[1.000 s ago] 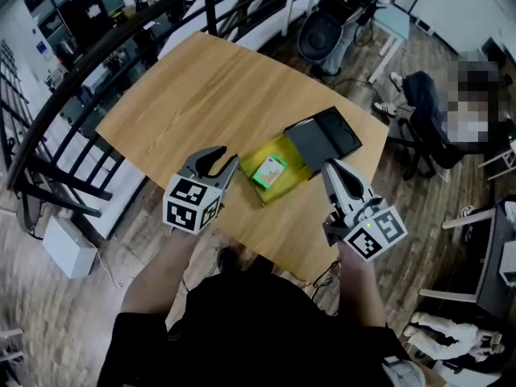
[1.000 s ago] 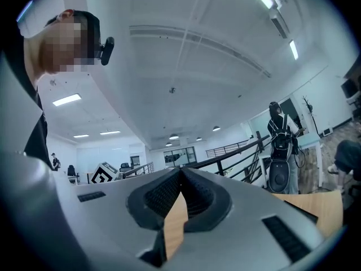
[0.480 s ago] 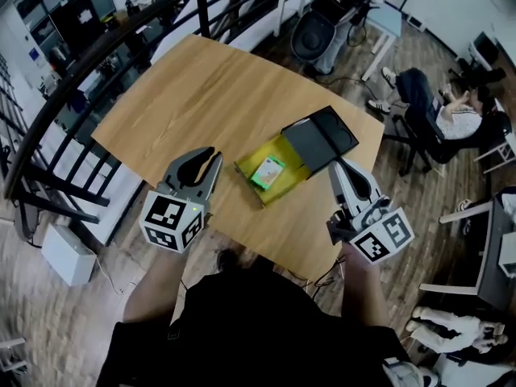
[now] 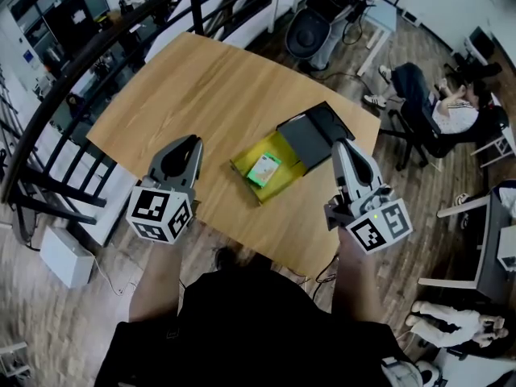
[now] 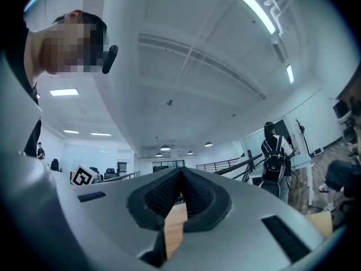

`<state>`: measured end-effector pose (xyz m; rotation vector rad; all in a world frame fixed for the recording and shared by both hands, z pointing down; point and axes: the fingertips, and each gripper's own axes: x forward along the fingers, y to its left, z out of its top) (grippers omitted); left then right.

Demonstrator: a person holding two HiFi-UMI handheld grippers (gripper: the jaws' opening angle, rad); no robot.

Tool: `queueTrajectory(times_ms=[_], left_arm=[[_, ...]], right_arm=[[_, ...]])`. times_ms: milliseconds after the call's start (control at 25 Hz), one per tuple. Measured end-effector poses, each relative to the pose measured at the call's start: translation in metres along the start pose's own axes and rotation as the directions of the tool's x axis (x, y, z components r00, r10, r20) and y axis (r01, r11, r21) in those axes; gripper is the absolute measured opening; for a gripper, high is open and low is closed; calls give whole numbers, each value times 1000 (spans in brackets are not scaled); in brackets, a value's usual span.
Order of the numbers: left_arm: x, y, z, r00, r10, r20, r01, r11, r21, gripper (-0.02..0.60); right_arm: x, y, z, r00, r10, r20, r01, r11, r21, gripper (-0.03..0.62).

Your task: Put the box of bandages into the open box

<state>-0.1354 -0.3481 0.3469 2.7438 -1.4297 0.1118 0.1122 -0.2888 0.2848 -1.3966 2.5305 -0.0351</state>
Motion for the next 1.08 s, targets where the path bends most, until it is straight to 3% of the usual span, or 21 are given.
queueTrajectory(times_ms=[360,1080], left_arm=[[0,1,-13,999,-1,-32,1,1000,-15,37],[2,-4,-20,998,-1,-58,0,1000,-12,32]], right_arm=[[-5,1,-19,998,-3,-57,2,1000,-7,35],[-4,-1,-23,998,12,-68,-12,1000,1,35]])
